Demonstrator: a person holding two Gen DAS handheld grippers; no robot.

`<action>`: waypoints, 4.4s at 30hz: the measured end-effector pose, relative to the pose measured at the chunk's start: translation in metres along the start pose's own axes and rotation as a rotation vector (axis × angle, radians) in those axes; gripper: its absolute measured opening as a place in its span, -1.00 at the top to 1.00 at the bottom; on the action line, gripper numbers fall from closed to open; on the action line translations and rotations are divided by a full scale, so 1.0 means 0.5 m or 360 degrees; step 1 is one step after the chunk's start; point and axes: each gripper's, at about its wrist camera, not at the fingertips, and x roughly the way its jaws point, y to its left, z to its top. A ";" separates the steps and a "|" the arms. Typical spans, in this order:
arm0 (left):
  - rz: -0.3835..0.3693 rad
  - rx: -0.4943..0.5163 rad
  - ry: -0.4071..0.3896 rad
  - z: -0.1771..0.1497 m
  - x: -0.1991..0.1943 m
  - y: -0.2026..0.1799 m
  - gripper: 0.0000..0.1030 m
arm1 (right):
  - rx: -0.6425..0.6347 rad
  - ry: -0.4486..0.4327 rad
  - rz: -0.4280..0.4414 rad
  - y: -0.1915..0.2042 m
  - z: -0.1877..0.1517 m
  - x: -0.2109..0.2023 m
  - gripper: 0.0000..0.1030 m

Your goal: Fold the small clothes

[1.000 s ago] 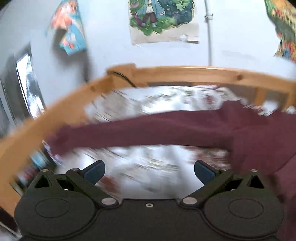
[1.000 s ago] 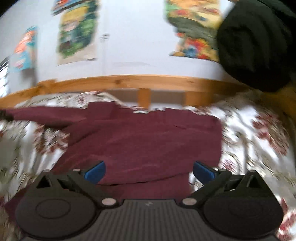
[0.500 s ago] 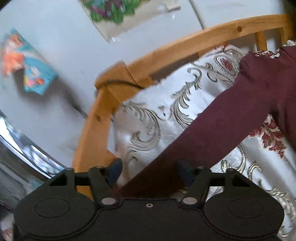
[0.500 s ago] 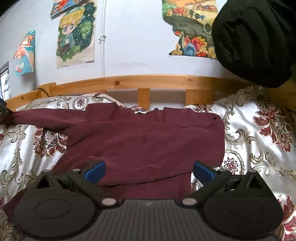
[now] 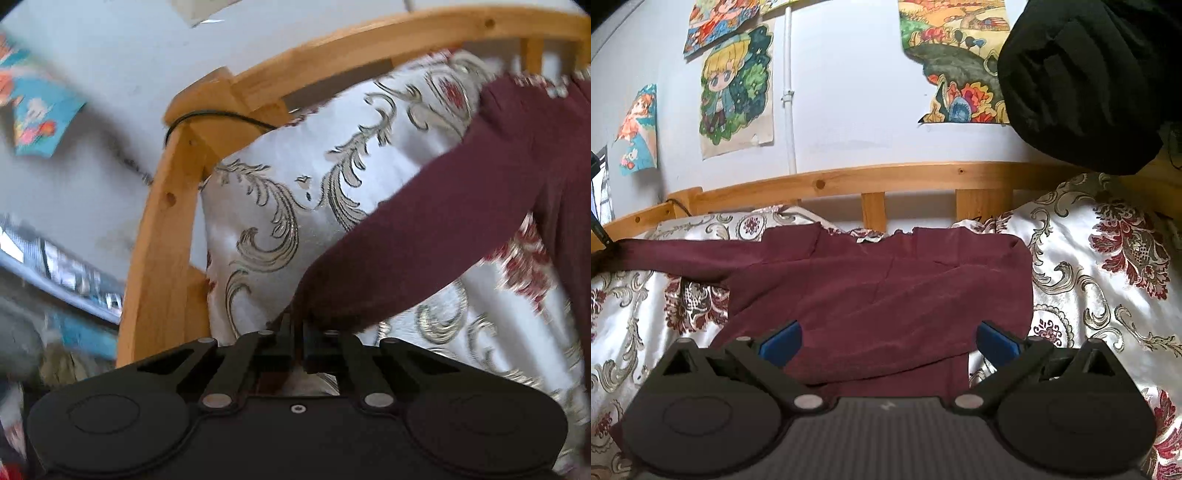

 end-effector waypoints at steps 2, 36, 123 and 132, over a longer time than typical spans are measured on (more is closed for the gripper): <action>-0.0060 -0.0106 0.0052 0.010 -0.030 0.000 0.95 | 0.0022 -0.0009 0.0006 -0.004 0.003 -0.003 -0.99; -0.1178 -0.0002 0.0066 0.074 -0.100 -0.637 0.41 | 0.0545 0.0458 -0.0062 -0.176 -0.006 0.030 -0.99; -0.0755 -0.0894 -0.0532 0.020 0.088 -0.273 -0.41 | 0.0502 0.0665 0.0591 -0.083 -0.031 0.157 0.83; -0.0793 -0.0984 -0.0216 0.177 0.163 -0.280 -0.45 | 0.0504 0.0707 0.0590 -0.084 -0.040 0.169 0.82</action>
